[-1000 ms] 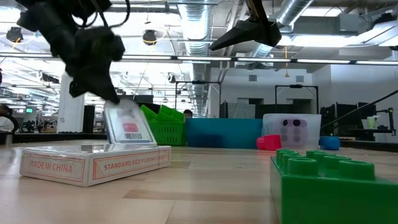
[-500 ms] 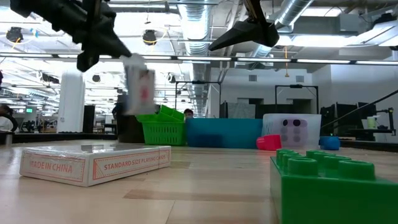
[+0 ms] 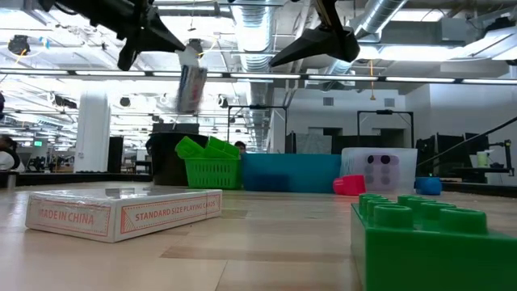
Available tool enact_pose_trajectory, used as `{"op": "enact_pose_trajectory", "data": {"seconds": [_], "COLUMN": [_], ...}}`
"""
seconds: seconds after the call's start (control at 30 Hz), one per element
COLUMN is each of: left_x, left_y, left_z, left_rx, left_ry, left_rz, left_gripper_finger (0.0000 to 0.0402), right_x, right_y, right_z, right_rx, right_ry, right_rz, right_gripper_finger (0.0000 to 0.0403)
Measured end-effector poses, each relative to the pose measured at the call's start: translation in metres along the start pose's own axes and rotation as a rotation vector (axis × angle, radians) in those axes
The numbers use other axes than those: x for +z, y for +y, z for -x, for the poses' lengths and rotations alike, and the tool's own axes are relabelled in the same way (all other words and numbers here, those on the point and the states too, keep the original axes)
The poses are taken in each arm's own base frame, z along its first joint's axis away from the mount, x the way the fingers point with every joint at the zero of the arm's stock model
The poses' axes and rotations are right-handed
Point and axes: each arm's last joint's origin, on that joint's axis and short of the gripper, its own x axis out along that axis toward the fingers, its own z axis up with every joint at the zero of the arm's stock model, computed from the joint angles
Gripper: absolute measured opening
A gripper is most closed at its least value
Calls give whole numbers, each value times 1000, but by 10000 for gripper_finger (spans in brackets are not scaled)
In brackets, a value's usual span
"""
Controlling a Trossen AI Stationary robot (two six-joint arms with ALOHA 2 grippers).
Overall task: Pick & Place Toys
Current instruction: Put the blue deck of cards into the black bucket
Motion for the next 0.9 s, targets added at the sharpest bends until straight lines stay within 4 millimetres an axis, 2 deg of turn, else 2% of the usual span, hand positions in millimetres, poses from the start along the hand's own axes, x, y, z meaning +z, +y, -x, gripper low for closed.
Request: {"op": "enact_pose_trajectory", "data": {"seconds": [0.13,0.3,0.9], "left_x": [17,29,48], "left_y": [9,22,59], "left_z": [-1,-2,-3], "left_rx": [68,155,262], "left_ry": [-65,-117,-149], "left_rz": [-11,-24,-27], "left_gripper_finger": [0,0,0], "right_x": [2,2,6], "right_y": [-1,-1,-3], "right_z": [-1,-1,-1], "right_rx": [-3,-3,-9], "right_ry": [-3,-3,-4], "right_rz": [3,10,37], "right_gripper_finger": [372,372,372]}}
